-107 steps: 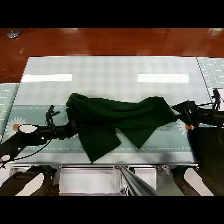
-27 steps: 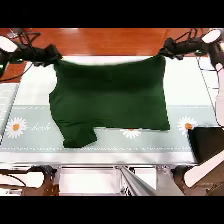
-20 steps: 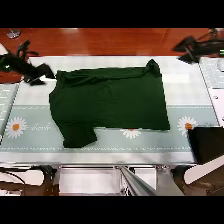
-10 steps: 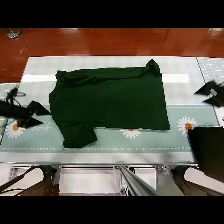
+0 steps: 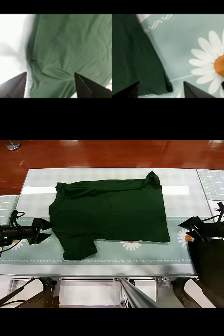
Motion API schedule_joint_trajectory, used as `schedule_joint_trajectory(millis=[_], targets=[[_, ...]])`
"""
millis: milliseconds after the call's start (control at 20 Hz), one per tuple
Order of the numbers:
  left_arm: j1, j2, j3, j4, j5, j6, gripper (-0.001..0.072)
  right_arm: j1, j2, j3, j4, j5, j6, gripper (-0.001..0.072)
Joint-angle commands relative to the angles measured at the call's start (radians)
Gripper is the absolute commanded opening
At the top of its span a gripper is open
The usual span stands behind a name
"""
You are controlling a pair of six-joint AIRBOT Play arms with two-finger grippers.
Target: Fold the shirts.
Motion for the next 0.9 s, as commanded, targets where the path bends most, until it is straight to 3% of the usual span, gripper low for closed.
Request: schedule_joint_trajectory(millis=[0, 400, 450, 500, 550, 700, 850], targets=[[0.002, -0.048, -0.011, -0.026, 0.018, 0.03, 0.0702, 0.001, 0.031, -0.024, 0.011, -0.003, -0.008, 0.0619], [-0.178, -0.114, -0.007, -0.108, 0.103, 0.065, 0.0698, -0.001, 0.031, -0.023, 0.053, -0.026, 0.011, 0.0619], [-0.192, -0.114, 0.002, -0.106, 0.092, 0.076, 0.0574, -0.016, 0.031, -0.019, 0.031, -0.01, 0.011, 0.0619], [-0.193, -0.114, 0.013, -0.106, 0.066, 0.099, 0.0056, -0.047, 0.031, -0.017, -0.006, 0.002, 0.011, 0.0619], [-0.192, -0.114, 0.025, -0.106, 0.037, 0.125, 0.0018, -0.081, 0.031, -0.018, -0.059, 0.006, 0.02, 0.0619], [-0.183, -0.113, 0.058, -0.105, -0.034, 0.156, 0.0018, -0.16, 0.031, -0.083, -0.209, 0.035, 0.145, 0.0619], [-0.185, -0.113, 0.061, -0.106, -0.037, 0.163, 0.0019, -0.109, 0.031, -0.181, -0.077, 0.024, 0.082, 0.0619]])
